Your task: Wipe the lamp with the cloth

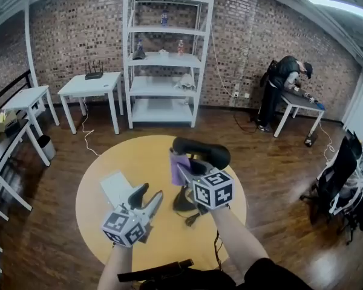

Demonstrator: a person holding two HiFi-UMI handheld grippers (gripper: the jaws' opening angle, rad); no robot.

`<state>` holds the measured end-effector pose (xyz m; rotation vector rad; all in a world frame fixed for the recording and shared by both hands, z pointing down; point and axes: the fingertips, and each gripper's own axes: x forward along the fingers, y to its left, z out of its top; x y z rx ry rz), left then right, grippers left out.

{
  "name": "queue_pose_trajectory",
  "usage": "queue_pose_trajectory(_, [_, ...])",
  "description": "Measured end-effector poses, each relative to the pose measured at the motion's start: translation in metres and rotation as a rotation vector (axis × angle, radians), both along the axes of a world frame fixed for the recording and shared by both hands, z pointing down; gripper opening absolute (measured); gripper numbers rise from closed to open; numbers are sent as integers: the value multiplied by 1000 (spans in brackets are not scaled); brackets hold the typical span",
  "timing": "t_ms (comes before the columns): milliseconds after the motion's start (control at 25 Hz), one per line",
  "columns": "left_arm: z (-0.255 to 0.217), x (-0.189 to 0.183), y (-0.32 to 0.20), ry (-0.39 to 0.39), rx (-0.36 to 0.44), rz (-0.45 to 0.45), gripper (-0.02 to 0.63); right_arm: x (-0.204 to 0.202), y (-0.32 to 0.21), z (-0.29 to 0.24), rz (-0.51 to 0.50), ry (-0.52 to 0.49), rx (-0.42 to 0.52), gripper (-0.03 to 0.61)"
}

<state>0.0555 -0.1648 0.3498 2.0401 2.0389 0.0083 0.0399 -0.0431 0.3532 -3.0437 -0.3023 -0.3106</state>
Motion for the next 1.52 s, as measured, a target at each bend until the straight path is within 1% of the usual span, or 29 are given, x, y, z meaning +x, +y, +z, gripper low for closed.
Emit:
queue_pose_trajectory(80, [3, 2, 4, -2, 6, -31, 213, -3, 5, 2, -25, 43, 86, 97])
queue_pose_trajectory(160, [7, 2, 8, -20, 5, -62, 213, -6, 9, 7, -57, 46, 119, 97])
queue_pose_trajectory(240, [10, -4, 14, -33, 11, -76, 213, -10, 13, 12, -91, 31, 120, 97])
queue_pose_trajectory(360, [11, -13, 23, -18, 34, -84, 213, -14, 16, 14, -130, 15, 94, 97])
queue_pose_trajectory(520, [10, -14, 26, -21, 55, -99, 213, -23, 19, 21, -159, -15, 65, 98])
queue_pose_trajectory(600, [5, -16, 28, -26, 49, -97, 213, -29, 26, 29, -152, -36, 62, 98])
queue_pose_trajectory(680, [2, -22, 31, -26, 46, -90, 213, -38, 41, 40, -120, -58, 61, 98])
queue_pose_trajectory(760, [3, -27, 35, -27, 49, -80, 213, -47, 54, 51, -98, -69, 82, 98])
queue_pose_trajectory(840, [6, -30, 38, -30, 58, -71, 213, -53, 54, 51, -115, -54, 97, 98])
queue_pose_trajectory(920, [10, -31, 40, -32, 67, -65, 213, -56, 42, 38, -152, -17, 52, 98])
queue_pose_trajectory(1080, [13, -36, 42, -36, 72, -64, 213, -61, 19, -7, -197, 110, -130, 98])
queue_pose_trajectory(1120, [13, -38, 42, -36, 73, -66, 213, -60, 16, -12, -196, 121, -157, 98])
queue_pose_trajectory(1200, [13, -38, 39, -35, 78, -73, 213, -51, 15, -4, -173, 96, -162, 98])
queue_pose_trajectory(1280, [15, -36, 34, -35, 84, -82, 213, -39, 19, 14, -116, 86, -145, 98])
queue_pose_trajectory(1400, [20, -32, 23, -35, 97, -100, 213, -30, 25, 26, -14, 154, -136, 101])
queue_pose_trajectory(1520, [23, -23, 12, -45, 108, -120, 213, -25, 24, 22, 44, 225, -157, 106])
